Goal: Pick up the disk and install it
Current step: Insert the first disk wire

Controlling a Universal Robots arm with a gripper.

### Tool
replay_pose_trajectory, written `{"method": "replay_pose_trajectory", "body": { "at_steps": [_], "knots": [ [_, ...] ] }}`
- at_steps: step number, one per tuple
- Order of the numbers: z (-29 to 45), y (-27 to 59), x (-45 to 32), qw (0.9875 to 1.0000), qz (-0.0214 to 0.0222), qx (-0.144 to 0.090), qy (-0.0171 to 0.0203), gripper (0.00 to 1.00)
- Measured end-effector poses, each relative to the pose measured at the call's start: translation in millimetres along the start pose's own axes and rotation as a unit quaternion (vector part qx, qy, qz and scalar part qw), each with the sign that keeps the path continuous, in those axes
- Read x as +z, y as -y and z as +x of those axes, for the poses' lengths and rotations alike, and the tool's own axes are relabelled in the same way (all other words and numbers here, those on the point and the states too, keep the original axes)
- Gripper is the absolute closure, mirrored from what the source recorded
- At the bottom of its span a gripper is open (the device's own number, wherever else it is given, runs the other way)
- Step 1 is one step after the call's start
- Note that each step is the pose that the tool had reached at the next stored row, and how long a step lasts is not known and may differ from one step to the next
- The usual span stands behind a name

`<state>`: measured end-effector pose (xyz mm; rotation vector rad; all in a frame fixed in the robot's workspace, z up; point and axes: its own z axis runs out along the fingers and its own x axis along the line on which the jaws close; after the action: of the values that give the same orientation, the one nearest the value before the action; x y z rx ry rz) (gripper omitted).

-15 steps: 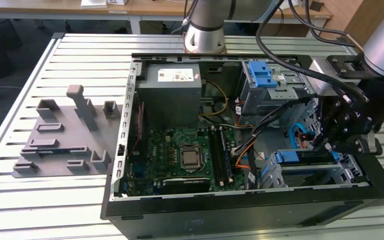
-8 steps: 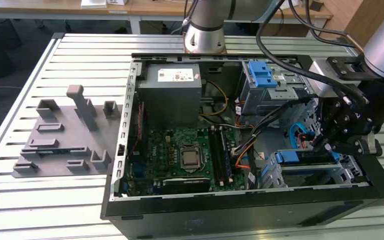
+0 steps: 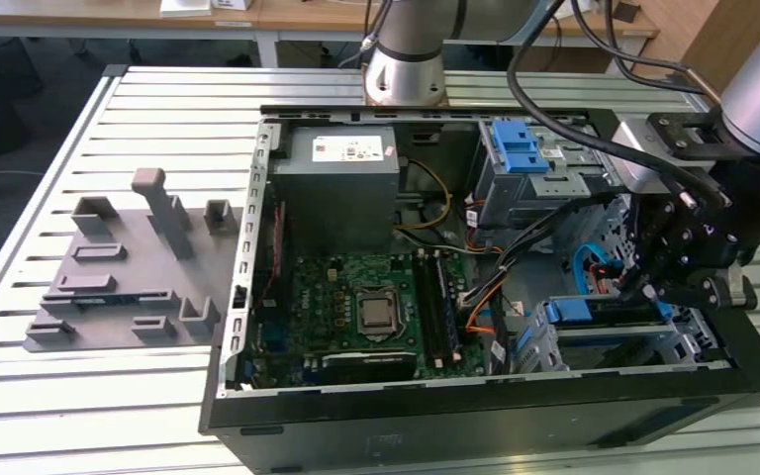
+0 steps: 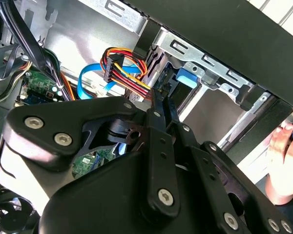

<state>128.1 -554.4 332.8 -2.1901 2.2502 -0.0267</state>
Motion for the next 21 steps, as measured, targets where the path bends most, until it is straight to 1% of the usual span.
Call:
{"method": "replay_pose_trajectory", "body": {
  "at_steps": [12, 18, 21],
  "knots": [
    [2.1, 0.1, -0.5, 1.0000, 0.0000, 0.000, -0.0001, 0.83],
    [2.2, 0.1, 1.9, 1.0000, 0.0000, 0.000, 0.0009, 0.83],
    [2.3, 0.1, 3.3, 1.0000, -0.0007, 0.000, 0.0017, 0.83]
  ]
}}
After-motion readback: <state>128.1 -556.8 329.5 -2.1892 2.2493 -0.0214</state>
